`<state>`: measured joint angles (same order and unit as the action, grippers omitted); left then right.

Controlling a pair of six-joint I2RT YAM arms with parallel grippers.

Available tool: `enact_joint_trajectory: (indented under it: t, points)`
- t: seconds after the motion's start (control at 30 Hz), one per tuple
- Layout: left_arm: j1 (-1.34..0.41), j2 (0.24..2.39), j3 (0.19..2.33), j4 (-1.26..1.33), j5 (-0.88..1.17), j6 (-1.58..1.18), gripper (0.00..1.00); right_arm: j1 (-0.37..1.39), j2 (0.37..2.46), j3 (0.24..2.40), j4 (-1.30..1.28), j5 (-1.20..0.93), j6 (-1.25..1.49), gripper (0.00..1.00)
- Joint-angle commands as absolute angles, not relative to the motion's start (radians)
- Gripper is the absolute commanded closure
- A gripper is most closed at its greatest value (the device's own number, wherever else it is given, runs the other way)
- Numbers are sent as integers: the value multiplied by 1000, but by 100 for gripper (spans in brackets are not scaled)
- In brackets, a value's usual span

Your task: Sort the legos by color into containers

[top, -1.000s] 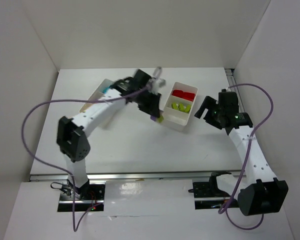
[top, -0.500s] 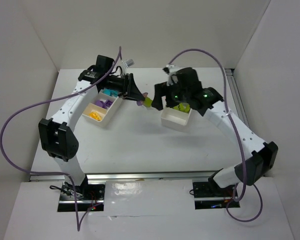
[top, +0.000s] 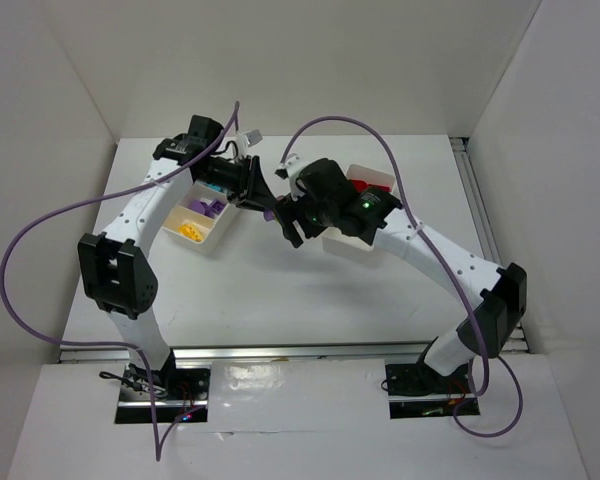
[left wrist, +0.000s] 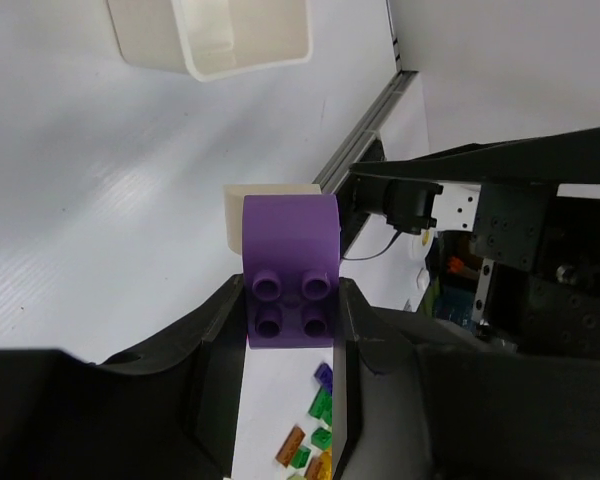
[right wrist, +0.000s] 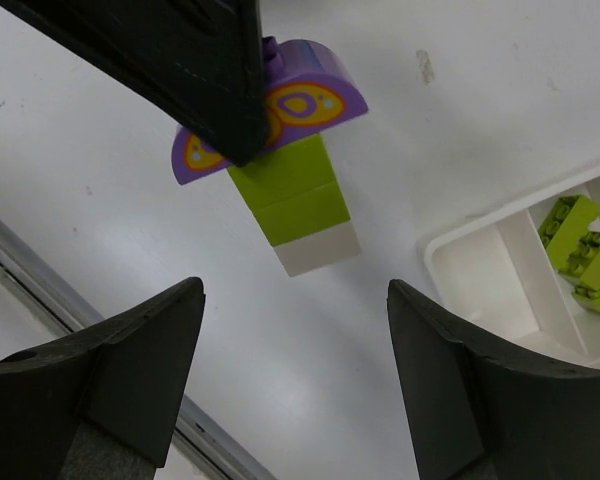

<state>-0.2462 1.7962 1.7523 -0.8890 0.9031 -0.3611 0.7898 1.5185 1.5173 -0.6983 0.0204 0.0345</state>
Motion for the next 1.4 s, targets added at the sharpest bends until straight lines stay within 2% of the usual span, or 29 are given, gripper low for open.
enact_joint_trajectory:
  t: [0.0,0.33,0.67,1.17,1.37]
  points:
    - [-245,1812,1805,-956,946,-301,100,816,1546,1572,-710,86,-31,19]
    - [-265,1812,1796,-965,946,-267,100,836,1601,1605,-670,104,-71,24]
    - [-265,1830,1787,-974,957,-258,100,836,1601,1614,-592,67,-89,40]
    - [-265,1839,1796,-956,985,-276,100,836,1611,1559,-522,14,-52,44]
    - [-265,1839,1796,-946,1005,-294,100,836,1611,1534,-493,5,-31,63]
